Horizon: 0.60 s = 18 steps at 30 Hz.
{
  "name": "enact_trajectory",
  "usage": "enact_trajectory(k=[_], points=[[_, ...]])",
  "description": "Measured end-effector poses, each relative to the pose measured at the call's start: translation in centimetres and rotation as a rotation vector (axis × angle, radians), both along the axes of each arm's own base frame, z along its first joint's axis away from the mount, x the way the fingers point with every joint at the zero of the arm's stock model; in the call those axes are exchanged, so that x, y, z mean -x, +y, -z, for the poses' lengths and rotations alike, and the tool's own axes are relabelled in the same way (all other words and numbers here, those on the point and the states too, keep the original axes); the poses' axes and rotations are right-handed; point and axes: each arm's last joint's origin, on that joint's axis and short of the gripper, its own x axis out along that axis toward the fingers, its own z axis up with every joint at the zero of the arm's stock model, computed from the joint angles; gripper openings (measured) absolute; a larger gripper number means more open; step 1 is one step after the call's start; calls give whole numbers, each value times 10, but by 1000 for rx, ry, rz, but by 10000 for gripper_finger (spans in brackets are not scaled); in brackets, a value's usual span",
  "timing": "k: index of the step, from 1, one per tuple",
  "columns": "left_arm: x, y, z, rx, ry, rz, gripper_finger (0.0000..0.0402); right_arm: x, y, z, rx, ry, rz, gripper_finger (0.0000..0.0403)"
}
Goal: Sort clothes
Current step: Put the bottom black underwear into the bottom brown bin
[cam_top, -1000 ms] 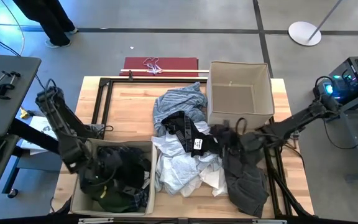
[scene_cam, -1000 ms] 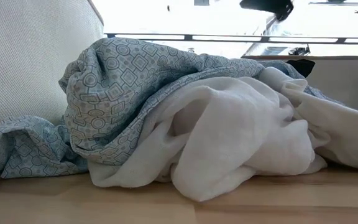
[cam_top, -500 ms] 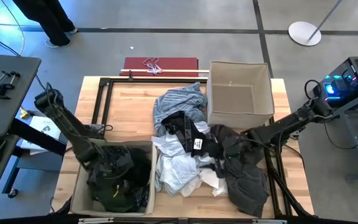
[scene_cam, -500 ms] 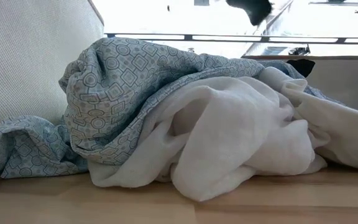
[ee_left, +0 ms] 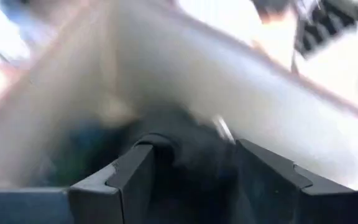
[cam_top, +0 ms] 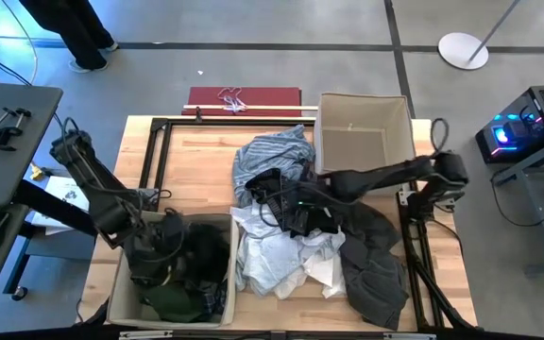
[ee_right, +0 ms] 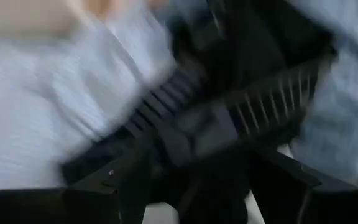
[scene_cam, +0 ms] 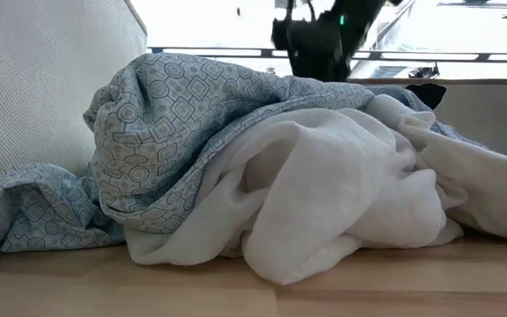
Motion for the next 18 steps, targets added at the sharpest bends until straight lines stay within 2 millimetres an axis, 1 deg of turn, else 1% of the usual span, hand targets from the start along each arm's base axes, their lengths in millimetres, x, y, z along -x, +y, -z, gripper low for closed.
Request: enact_trajectory(k=[2, 4, 7, 10, 12, 14, 16, 18], points=[[-4, 4, 0, -77, -75, -93, 213, -1, -3, 14, -27, 85, 27, 217], [-7, 8, -2, -96, -117, -146, 213, -3, -4, 26, -74, 140, 27, 195], [-10, 12, -3, -134, -158, -199, 213, -6, -3, 38, -107, 180, -9, 143], [-13, 14, -7, -247, -247, -232, 213, -9, -2, 39, -104, 163, -76, 78], [-17, 14, -12, -350, -314, -234, 213, -9, -1, 30, -92, 135, -99, 33], [-22, 12, -19, -467, -371, -222, 213, -7, 1, 12, -43, 70, -113, 12], [-25, 10, -26, -578, -411, -206, 213, 0, 5, -10, 25, -4, -100, 17], [-29, 7, -31, -673, -420, -172, 213, 10, 9, -34, 84, -76, -92, 24]])
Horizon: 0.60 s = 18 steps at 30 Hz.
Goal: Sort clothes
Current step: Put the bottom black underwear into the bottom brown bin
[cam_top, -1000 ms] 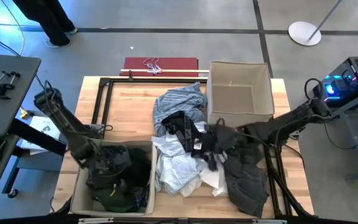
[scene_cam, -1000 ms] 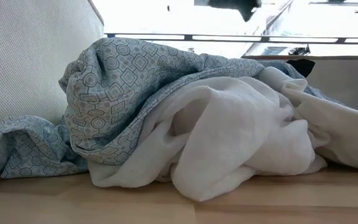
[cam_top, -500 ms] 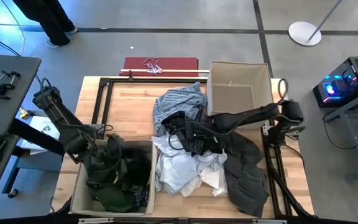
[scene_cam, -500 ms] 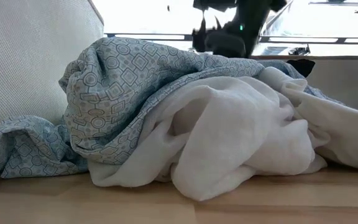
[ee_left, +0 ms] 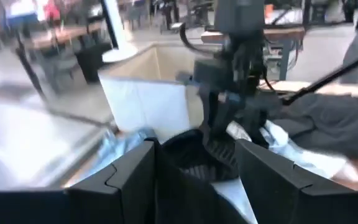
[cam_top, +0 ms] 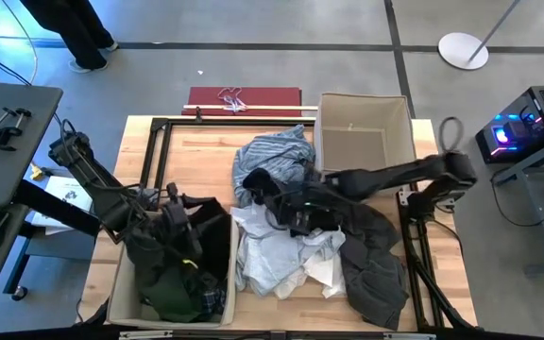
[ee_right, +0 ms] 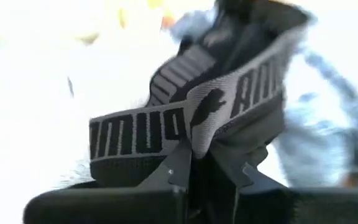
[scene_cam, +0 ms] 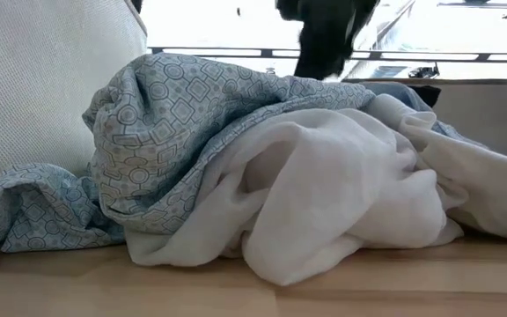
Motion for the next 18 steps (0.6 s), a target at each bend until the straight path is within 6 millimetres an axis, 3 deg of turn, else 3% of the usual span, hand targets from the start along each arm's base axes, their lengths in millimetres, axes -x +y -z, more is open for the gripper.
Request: enact_trajectory(k=[4, 7, 10, 14, 18], points=[[-2, -4, 0, -50, 79, 122, 213, 29, 11, -46, 68, -156, -2, 15], [0, -10, 7, 102, 166, 290, 213, 51, 22, -71, 104, -250, -10, 5], [8, -13, 19, 380, 316, 375, 213, 66, 32, -86, 138, -309, -15, 8], [31, -12, 42, 754, 634, 191, 213, 77, 44, -93, 171, -341, -43, 10], [57, -2, 61, 809, 938, -191, 213, 77, 51, -91, 181, -338, -70, 5]])
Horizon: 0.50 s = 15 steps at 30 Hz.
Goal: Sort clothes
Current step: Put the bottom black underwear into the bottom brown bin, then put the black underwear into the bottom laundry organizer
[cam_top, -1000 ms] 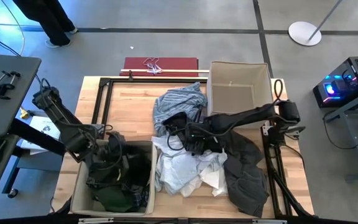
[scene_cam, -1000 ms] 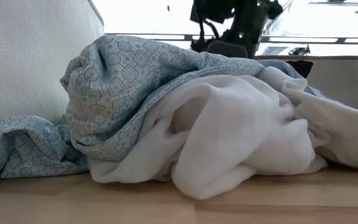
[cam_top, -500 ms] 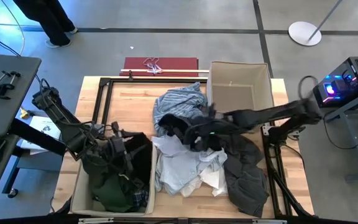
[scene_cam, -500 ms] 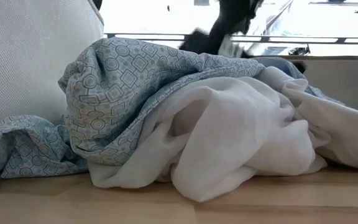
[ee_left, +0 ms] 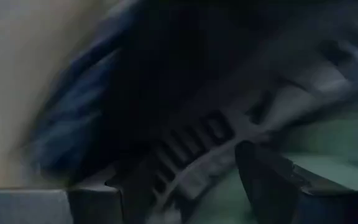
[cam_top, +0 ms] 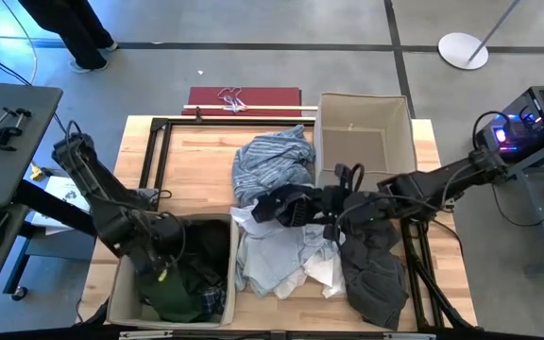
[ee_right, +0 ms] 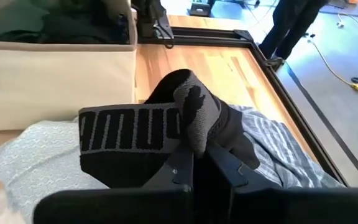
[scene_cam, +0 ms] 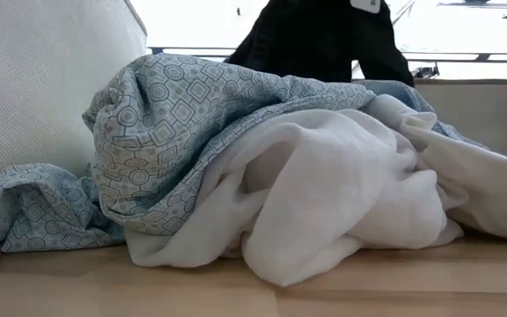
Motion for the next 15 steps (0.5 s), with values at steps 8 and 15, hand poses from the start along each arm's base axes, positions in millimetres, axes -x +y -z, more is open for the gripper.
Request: enact_trajectory(k=[8, 15], points=[[18, 8, -5, -65, 273, -79, 213, 1, 11, 14, 65, 8, 20, 5], [10, -1, -62, 27, -4, -61, 213, 11, 11, 0, 68, -63, 26, 5]])
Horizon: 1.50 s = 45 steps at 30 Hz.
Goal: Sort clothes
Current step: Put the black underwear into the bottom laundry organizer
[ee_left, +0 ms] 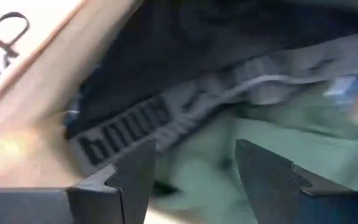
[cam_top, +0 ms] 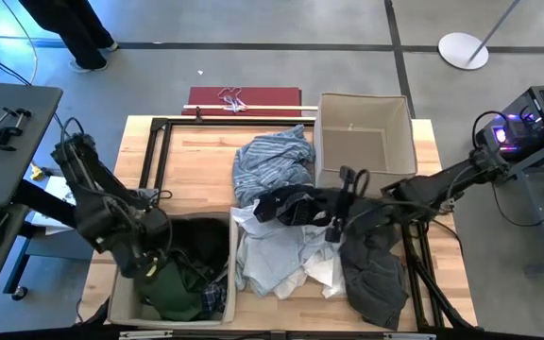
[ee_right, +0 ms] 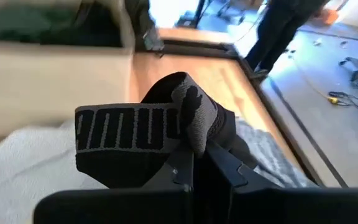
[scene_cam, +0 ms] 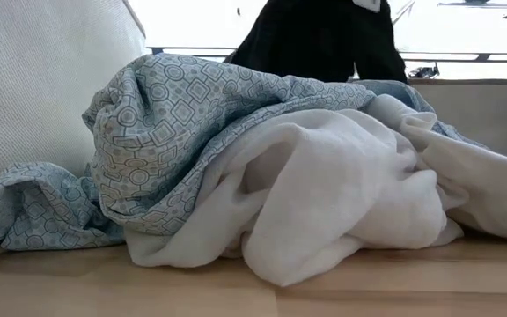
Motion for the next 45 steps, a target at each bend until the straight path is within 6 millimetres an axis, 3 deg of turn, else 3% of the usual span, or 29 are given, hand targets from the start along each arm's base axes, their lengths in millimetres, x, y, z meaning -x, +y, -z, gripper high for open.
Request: enact_trajectory(k=[3, 8, 13, 17, 19, 22, 26, 32, 37, 40, 45], points=[[-5, 1, -23, 7, -154, -34, 213, 21, 0, -18, 11, -88, 26, 5], [-23, 5, -46, -195, -538, 66, 213, 48, 0, -46, 39, -229, 18, 5], [-45, 8, -56, -572, -720, 249, 213, 51, 2, -55, -21, -283, -99, 5], [-70, 10, -60, -878, -747, 266, 213, 44, 7, -56, -46, -302, -164, 5], [-89, 10, -56, -911, -680, 377, 214, 39, 11, -54, -31, -302, -172, 5], [-123, 2, -34, -919, -599, 627, 214, 32, 15, -51, -38, -301, -208, 5], [-167, -4, -7, -933, -630, 813, 214, 26, 19, -48, -71, -293, -263, 5], [-226, 1, 16, -1045, -732, 781, 214, 19, 24, -44, -84, -295, -287, 5], [-265, 8, 21, -937, -1088, 802, 214, 14, 28, -39, -96, -277, -287, 5], [-285, 16, 28, -911, -1257, 728, 214, 9, 31, -34, -88, -258, -287, 5], [-303, 25, 44, -882, -1388, 624, 213, 1, 35, -25, -62, -220, -292, 5]])
